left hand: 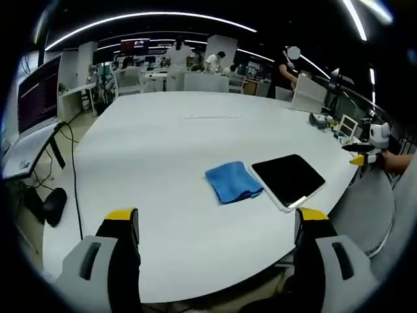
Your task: Wipe the mirror surface with the cleaning cloth until all visible marks leave the cleaned area.
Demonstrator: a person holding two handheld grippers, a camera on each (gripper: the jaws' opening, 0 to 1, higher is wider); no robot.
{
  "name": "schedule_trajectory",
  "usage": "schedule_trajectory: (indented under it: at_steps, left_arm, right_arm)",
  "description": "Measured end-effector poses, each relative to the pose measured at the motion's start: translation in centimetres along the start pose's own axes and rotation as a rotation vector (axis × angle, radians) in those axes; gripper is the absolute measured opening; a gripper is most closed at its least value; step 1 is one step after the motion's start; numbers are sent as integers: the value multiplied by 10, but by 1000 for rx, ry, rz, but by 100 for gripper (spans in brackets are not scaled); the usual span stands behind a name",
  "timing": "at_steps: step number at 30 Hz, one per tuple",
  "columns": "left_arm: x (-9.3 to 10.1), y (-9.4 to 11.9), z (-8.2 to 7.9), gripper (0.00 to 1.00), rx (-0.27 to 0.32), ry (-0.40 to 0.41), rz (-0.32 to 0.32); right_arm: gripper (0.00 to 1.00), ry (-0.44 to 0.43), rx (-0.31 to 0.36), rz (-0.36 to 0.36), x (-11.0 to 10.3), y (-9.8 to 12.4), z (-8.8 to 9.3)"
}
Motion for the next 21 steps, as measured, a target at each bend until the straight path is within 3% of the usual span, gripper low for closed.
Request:
schedule_trajectory:
  at_steps: [8,11,13,16,21]
  left_arm:
    - [3,-1,2,99,-11,0,5]
    - [-3,-2,2,99,-15,59,-18]
    - [-2,-2,2,99,-13,55,-9]
    - [1,-4,2,99,-21,26,5]
    - [3,-9,2,97,-24,46,5]
  right_arm:
    - [95,-44,31,20,7,3,-3]
    - [94,-55,33,26,8,4,-3]
    - [93,-82,12,7,6,3,-1]
    - [92,-47,0,8,3,1,0]
    - [96,-6,-10,-2,2,-1,1]
Point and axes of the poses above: the point that each gripper's makers call its tool centre point, and the gripper's own axes: y roughly backward along the fingers, x roughly to its right, z roughly out of its underside, the point moved 10 cm from there along y, roughly backward along the fingers, and after that the axes turned 3 degrees about -z, right-handed, at the moved point
